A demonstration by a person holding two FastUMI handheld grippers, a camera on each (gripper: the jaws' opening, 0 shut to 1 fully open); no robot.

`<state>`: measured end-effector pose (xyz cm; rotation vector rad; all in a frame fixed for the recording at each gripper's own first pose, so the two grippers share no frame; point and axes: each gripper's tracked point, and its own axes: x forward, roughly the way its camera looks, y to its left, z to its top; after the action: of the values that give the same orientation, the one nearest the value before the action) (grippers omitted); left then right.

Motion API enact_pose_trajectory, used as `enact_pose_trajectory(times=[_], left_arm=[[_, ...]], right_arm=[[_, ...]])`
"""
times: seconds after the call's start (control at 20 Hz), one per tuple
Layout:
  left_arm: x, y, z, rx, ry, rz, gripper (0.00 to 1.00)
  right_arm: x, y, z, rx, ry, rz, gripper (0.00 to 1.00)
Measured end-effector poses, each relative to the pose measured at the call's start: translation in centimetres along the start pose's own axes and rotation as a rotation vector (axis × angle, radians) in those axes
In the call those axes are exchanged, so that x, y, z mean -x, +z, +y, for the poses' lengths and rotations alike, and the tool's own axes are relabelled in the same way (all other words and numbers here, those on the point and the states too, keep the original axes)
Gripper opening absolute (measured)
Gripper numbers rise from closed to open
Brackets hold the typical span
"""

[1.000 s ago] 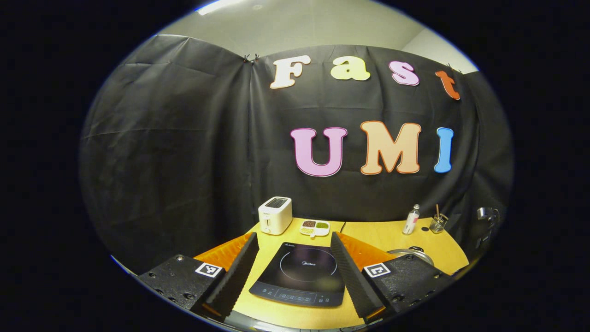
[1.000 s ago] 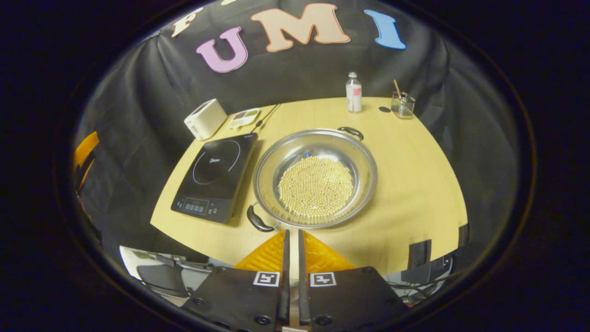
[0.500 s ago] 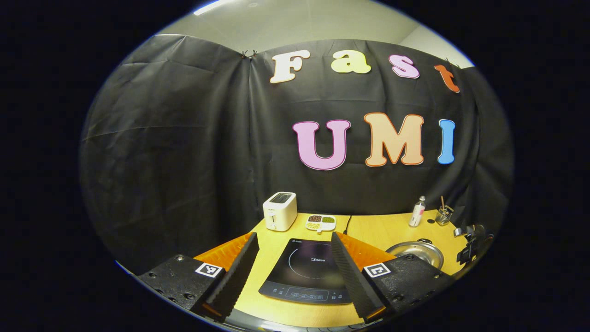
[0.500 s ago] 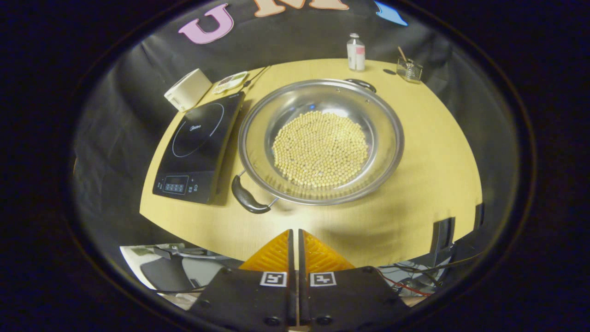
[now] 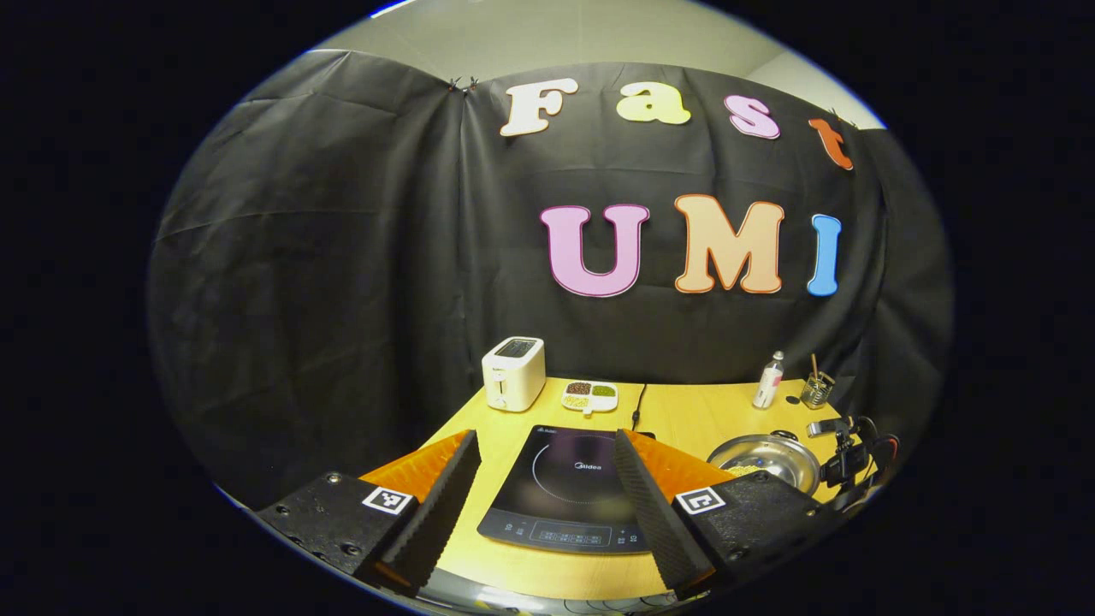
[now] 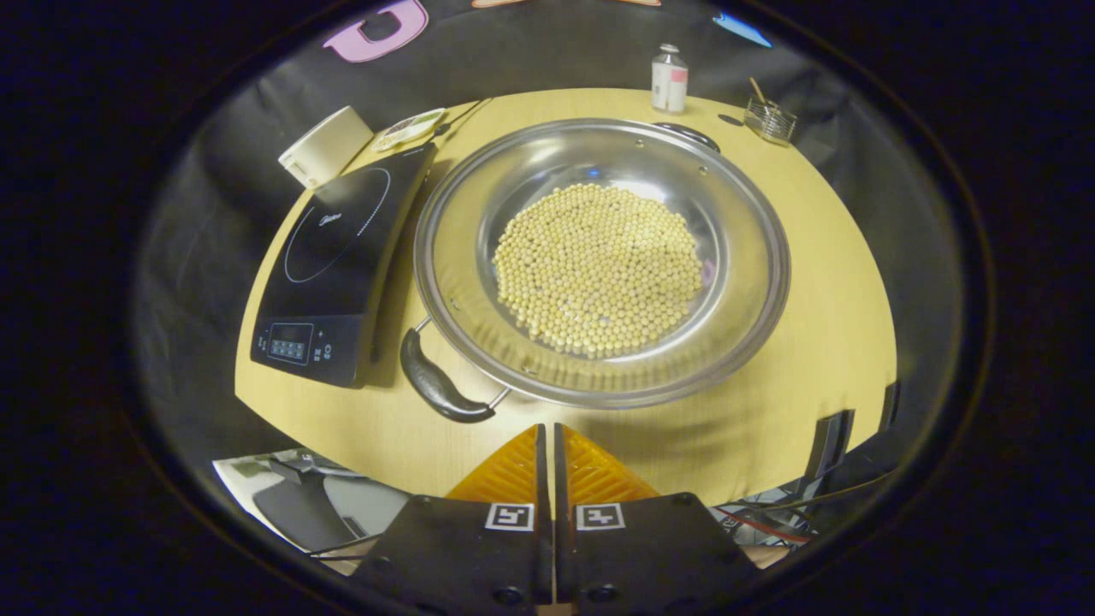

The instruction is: First push the handle of the pot to place it horizontally, then grasp the pot with both hands and set it on the induction cooktop.

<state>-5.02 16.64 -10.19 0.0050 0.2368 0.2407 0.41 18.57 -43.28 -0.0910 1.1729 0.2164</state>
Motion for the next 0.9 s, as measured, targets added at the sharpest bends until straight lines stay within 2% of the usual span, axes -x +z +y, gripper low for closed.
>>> enact_pose_trajectory(times=[0.05, 0.1, 0.15, 0.3, 0.35, 0.5, 0.6, 0.65, 0.8, 0.9], left_arm=[[0.0, -0.1, 0.2, 0.000, 0.002, 0.002, 0.96], [0.1, -0.1, 0.5, 0.000, 0.004, 0.003, 0.96], [0.0, -0.3, 0.8, -0.002, 0.008, 0.003, 0.96], [0.0, -0.5, 1.8, -0.011, 0.021, 0.005, 0.96], [0.0, -0.7, 2.1, -0.014, 0.026, 0.008, 0.96], [-0.2, -1.0, 2.9, -0.008, 0.037, 0.016, 0.96], [-0.3, -1.3, 3.3, 0.002, 0.042, 0.022, 0.96], [-0.2, -1.5, 3.6, 0.007, 0.045, 0.026, 0.96], [-0.4, -1.8, 4.6, 0.008, 0.056, 0.036, 0.96], [-0.4, -1.9, 5.2, 0.003, 0.068, 0.036, 0.96]], right_arm=[[-0.3, 0.2, 0.3, 0.001, 0.004, 0.007, 0.04], [-0.4, 0.1, 0.8, 0.002, 0.008, 0.013, 0.00], [-0.6, 0.2, 1.2, 0.004, 0.014, 0.020, 0.04], [-0.9, 0.5, 2.0, 0.019, 0.010, 0.025, 0.03], [-1.0, 0.7, 2.3, 0.023, 0.009, 0.026, 0.00], [-1.2, 1.1, 3.1, 0.025, 0.009, 0.033, 0.04], [-1.4, 1.6, 3.9, 0.015, 0.015, 0.037, 0.04], [-1.5, 2.0, 4.3, 0.009, 0.018, 0.038, 0.00], [-2.2, 2.9, 5.9, -0.024, 0.021, 0.034, 0.00], [-2.7, 3.7, 6.8, -0.056, 0.021, 0.030, 0.04]])
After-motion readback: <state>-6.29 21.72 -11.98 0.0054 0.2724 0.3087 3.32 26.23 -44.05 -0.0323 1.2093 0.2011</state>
